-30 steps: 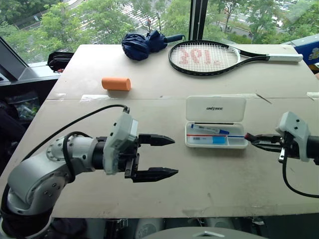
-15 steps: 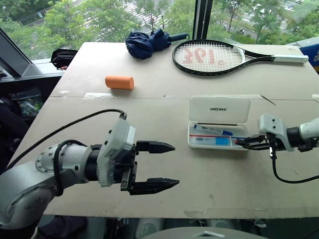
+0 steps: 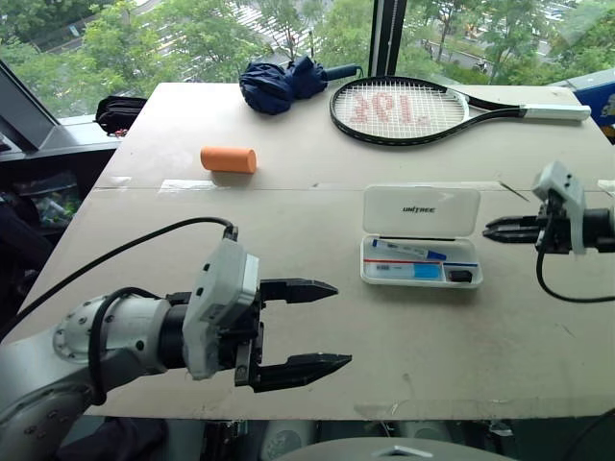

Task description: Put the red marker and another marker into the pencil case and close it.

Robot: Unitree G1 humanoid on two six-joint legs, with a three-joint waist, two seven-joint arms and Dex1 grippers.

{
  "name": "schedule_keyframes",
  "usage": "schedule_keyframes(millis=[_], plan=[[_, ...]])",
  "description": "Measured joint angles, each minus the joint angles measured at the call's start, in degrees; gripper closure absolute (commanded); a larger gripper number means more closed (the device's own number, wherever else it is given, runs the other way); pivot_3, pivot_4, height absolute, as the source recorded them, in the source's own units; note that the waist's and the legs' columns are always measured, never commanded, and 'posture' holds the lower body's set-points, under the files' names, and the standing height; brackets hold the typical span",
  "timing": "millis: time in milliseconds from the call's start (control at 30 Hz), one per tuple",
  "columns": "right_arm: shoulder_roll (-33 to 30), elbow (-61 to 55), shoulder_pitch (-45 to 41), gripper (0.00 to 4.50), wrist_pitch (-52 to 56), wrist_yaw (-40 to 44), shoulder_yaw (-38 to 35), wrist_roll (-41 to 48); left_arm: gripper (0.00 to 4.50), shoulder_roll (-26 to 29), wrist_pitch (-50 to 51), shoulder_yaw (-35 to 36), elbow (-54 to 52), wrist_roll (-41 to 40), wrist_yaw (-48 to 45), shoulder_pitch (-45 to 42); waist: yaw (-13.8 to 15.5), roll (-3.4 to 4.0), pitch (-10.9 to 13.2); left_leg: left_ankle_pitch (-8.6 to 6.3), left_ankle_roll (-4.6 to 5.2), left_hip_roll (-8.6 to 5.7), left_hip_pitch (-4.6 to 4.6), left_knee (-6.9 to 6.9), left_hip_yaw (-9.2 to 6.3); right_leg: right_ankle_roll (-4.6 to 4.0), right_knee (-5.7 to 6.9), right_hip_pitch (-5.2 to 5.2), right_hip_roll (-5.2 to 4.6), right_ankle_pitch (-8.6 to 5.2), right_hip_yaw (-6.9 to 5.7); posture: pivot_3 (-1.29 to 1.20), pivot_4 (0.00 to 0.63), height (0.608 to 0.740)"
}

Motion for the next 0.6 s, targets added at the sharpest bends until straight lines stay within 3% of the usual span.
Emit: schedule_keyframes(millis=[167,333,467,600], plan=[[9.9,16.9,-16.0,4.39,4.6,-13.5,4.2,-8.4,0.58,-0.3,-2.6,-4.1,5.9,6.9,-3.8,-1.8,-0.1,0.03,0.0,0.00,-0.01,-0.16,-0.05,-0.04,0.24,-0.01,0.00,-0.12,0.09,0.01,0.10,0.00,0.150,0.732],[16.9,31.2,-22.7,4.39,-2.1,-13.5,9.0,-13.5,0.58,-1.3,-4.9,-5.3,7.8,10.8,-6.3,-1.0,0.0,0.03,0.0,0.10,-0.16,-0.14,-0.56,-0.08,0.26,0.03,-0.04,-0.61,0.01,0.03,0.17,0.00,0.150,0.732],[18.0,36.5,-26.7,4.39,-4.2,1.0,10.5,-12.3,0.58,-2.2,-6.2,-4.8,7.3,12.2,-7.4,4.0,-0.1,0.05,0.0,0.16,-0.27,-0.05,-1.08,-0.03,0.23,0.06,0.02,-1.14,-0.06,0.05,0.15,0.00,0.150,0.732],[14.3,31.0,-27.6,4.39,-3.1,17.1,13.0,-10.2,0.58,-2.6,-8.0,-2.4,6.4,13.6,-8.4,8.4,0.2,0.10,0.1,0.02,-0.03,-0.03,-1.04,-0.02,0.12,0.05,0.03,-1.08,-0.08,0.05,0.02,0.00,0.150,0.732]])
